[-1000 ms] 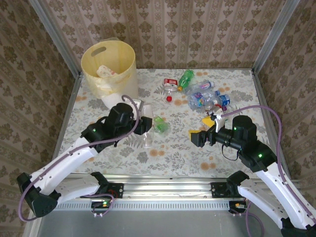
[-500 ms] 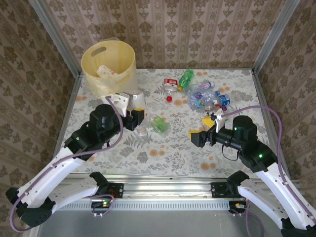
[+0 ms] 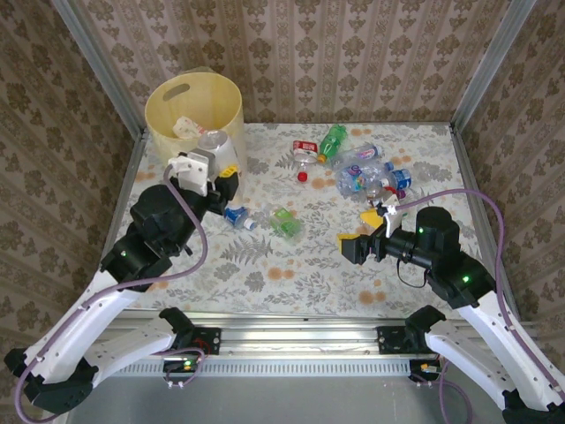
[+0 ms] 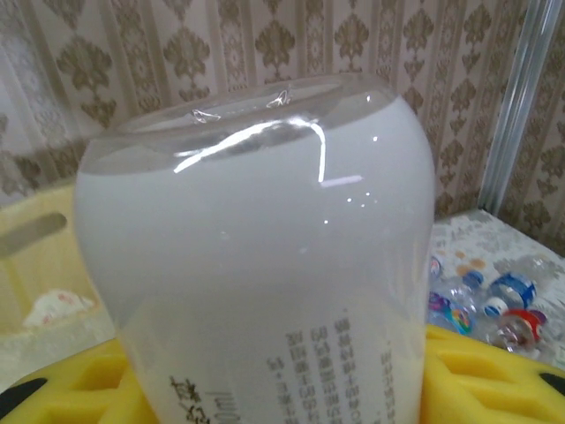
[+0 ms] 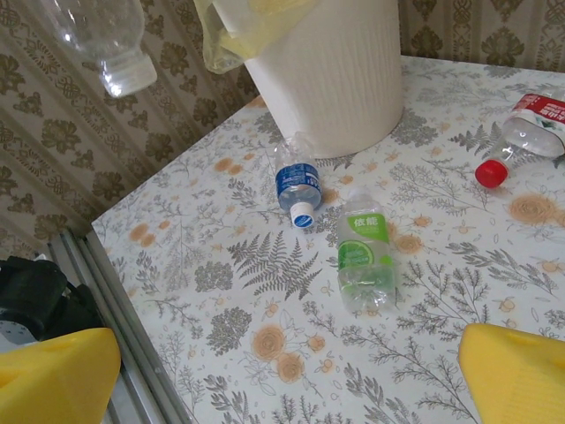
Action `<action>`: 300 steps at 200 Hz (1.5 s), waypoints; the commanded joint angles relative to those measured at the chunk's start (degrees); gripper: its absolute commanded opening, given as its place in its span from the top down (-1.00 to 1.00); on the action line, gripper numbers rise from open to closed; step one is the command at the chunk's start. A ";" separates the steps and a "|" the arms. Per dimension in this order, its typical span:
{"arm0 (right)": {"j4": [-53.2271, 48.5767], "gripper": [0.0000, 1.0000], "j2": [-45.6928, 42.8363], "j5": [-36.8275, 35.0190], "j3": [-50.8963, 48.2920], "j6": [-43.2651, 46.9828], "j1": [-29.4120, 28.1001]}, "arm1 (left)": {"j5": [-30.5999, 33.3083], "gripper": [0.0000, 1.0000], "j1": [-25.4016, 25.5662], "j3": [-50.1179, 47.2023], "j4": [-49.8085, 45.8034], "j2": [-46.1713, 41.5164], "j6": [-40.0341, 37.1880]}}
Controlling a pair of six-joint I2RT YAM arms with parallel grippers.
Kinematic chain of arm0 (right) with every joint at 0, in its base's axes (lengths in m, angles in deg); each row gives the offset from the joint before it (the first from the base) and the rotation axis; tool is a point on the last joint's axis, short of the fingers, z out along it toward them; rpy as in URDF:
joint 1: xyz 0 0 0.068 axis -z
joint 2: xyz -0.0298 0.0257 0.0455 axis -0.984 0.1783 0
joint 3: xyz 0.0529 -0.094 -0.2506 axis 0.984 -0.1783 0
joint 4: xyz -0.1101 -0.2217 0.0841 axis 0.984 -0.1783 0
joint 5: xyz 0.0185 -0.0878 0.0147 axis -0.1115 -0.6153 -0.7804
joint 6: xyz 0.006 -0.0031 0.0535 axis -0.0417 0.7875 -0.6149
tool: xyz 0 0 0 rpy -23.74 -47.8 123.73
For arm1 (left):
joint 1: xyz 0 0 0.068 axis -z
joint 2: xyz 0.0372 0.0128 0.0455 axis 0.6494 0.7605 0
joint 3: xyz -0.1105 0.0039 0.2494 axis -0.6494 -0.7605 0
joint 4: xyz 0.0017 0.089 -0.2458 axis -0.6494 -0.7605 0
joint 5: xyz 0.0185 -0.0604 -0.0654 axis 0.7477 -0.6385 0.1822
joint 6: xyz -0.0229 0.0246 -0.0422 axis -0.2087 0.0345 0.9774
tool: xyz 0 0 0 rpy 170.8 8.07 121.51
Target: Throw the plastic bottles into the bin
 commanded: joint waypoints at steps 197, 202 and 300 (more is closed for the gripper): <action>-0.16 -1.00 -0.33 0.97 1.41 0.48 -0.45 | -21.03 0.25 -25.55 -0.67 32.97 -2.11 -1.94; -0.13 -1.00 -0.28 1.00 1.41 0.48 -0.46 | -20.88 0.26 -25.70 -1.05 34.25 -2.27 -2.30; 0.53 -1.00 0.20 1.70 1.41 0.48 -0.44 | -19.09 0.32 -27.85 -2.30 46.11 -0.59 -3.57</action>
